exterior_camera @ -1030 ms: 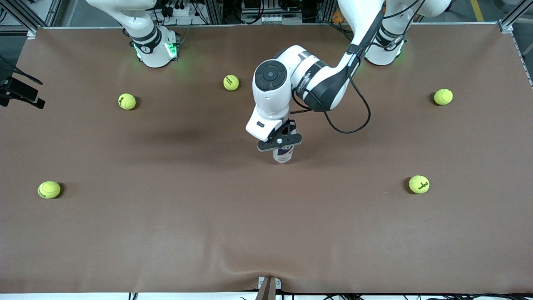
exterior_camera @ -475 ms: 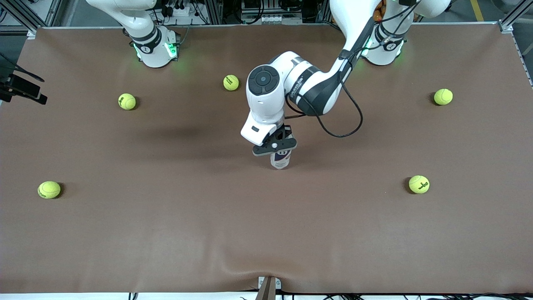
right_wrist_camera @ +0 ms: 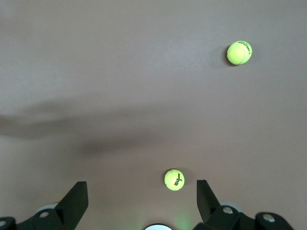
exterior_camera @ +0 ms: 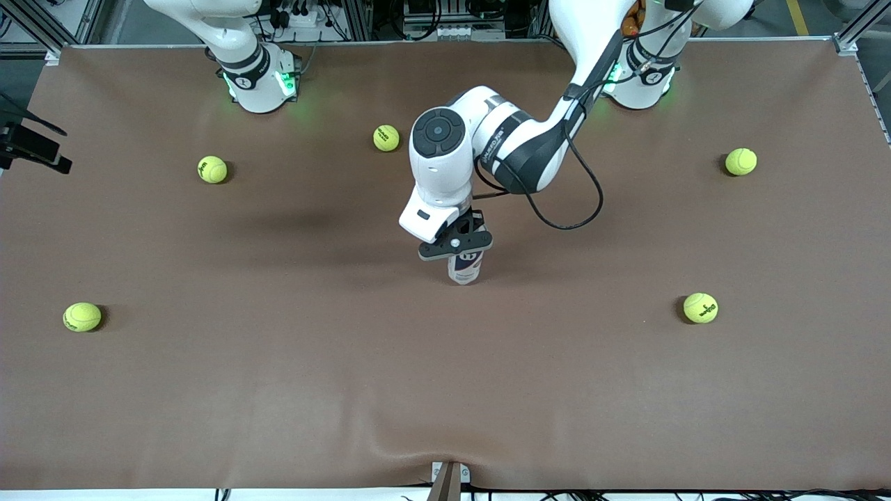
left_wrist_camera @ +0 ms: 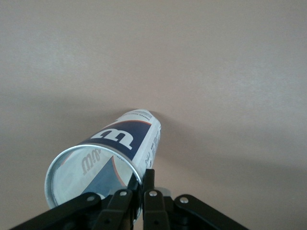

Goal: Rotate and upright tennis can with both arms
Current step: 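Lower the upright can onto the table with the left gripper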

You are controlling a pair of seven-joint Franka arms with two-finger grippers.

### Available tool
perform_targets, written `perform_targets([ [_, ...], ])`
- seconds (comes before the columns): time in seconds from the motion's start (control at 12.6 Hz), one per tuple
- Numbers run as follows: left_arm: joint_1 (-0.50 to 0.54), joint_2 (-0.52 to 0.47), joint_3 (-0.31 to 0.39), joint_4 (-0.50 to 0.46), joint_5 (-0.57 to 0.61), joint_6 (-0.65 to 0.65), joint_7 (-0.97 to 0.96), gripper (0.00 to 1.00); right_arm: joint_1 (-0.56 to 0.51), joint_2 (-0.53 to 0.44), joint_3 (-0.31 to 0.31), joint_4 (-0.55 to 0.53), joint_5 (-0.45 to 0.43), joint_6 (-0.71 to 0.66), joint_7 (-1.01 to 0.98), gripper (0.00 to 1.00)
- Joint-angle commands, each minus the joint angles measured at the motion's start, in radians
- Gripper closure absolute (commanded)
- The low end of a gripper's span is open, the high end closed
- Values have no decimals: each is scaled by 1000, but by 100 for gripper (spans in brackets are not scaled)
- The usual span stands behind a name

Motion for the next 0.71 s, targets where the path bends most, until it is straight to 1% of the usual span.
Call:
perform_targets([
  [0.0, 0, 26, 11, 26, -30, 29, -19, 100, -26, -3, 11, 20, 12, -14, -4, 0],
  [0.63, 0, 33, 14, 20, -30, 9, -18, 100, -30, -3, 12, 26, 13, -16, -4, 0],
])
